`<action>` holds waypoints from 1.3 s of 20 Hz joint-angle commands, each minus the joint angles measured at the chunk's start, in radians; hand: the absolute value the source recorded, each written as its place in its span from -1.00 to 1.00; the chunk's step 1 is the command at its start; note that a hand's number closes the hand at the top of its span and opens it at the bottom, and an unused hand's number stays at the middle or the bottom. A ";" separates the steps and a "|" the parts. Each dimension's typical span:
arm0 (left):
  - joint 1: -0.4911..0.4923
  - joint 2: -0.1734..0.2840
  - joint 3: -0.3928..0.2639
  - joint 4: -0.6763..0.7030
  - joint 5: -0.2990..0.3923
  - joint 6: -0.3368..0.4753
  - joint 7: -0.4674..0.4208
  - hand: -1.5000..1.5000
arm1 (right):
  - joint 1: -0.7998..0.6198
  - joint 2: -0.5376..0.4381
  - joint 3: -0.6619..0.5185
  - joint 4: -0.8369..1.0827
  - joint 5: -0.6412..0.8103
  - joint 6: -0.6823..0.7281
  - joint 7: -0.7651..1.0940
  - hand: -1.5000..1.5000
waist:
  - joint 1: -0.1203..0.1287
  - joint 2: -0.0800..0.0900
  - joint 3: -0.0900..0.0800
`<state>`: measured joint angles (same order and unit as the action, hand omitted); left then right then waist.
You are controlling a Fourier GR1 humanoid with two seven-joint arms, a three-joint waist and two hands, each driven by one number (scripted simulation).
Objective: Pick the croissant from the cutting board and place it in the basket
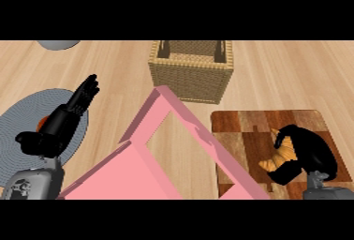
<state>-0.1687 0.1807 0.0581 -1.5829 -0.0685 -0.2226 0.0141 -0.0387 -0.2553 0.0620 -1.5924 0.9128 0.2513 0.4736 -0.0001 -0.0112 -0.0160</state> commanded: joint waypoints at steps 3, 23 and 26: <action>-0.020 -0.010 -0.013 -0.011 -0.008 0.003 0.009 0.00 | -0.050 0.133 0.281 -0.026 0.171 0.003 0.059 1.00 | 0.021 0.010 0.015; -0.027 -0.031 -0.056 0.013 -0.027 -0.006 -0.011 0.00 | -0.516 0.255 0.931 -0.172 -0.122 -0.668 0.502 1.00 | 0.063 0.005 0.016; 0.001 -0.021 -0.041 -0.002 -0.007 -0.010 0.000 0.00 | -0.608 0.254 0.944 -0.162 -0.096 -0.759 0.572 1.00 | 0.053 0.006 0.015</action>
<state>-0.1994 0.2058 0.0353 -1.6014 -0.0826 -0.2444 0.0210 -0.5443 -0.0213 0.9872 -1.6806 0.8227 -0.3703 0.9428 0.0671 -0.0030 0.0092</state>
